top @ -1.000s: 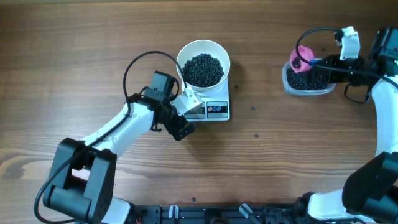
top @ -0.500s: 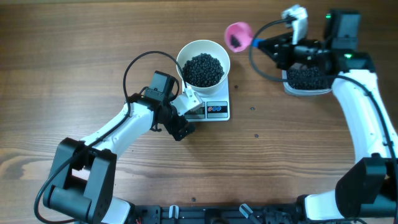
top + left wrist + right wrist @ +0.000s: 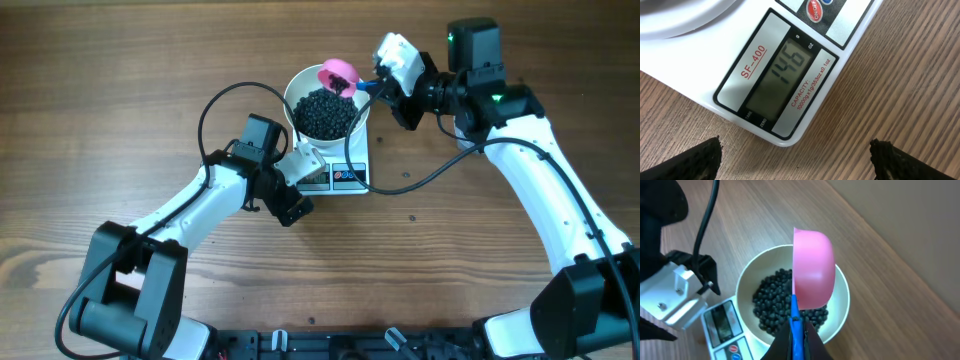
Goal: Scoop item into bowl and weigh 150g on scale
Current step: 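Tip the scoop with the right gripper to pour beans into the bowl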
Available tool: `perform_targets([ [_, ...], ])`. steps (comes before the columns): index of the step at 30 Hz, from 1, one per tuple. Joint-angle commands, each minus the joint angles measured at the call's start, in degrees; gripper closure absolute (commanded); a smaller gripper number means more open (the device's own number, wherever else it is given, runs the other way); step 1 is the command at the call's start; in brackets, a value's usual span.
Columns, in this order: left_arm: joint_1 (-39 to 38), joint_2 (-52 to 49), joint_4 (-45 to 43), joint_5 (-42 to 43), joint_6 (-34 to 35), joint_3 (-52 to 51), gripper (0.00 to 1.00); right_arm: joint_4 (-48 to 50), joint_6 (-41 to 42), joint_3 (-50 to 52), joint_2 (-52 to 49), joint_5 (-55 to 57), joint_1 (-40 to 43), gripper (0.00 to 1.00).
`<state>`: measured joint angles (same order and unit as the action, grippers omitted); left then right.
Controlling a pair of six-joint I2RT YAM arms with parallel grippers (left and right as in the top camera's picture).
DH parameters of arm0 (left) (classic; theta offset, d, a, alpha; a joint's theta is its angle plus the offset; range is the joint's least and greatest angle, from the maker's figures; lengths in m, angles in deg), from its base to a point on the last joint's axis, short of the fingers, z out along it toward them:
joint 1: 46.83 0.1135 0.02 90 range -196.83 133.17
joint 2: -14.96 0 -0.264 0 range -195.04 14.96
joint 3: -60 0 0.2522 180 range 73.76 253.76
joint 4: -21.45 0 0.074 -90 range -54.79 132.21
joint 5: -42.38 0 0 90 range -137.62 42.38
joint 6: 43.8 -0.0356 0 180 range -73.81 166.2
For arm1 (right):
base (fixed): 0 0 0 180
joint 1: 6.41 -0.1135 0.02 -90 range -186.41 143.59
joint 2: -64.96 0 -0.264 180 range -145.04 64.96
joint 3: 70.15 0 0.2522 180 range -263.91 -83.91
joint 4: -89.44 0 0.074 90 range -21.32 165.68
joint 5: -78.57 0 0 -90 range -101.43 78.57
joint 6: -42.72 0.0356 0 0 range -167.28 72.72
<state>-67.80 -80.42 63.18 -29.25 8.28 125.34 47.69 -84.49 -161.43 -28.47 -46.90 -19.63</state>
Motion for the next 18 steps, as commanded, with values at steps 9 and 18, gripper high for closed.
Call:
perform_targets([
  [9,-0.04,-0.44,-0.15,1.11,-0.87,-0.26,0.0,0.37,-4.48,-1.01,1.05,0.28,-0.44,0.96],
  [18,-0.04,-0.44,-0.15,1.11,-0.87,-0.26,0.0,0.7,1.7,-1.01,1.03,-0.63,-0.44,0.95],
])
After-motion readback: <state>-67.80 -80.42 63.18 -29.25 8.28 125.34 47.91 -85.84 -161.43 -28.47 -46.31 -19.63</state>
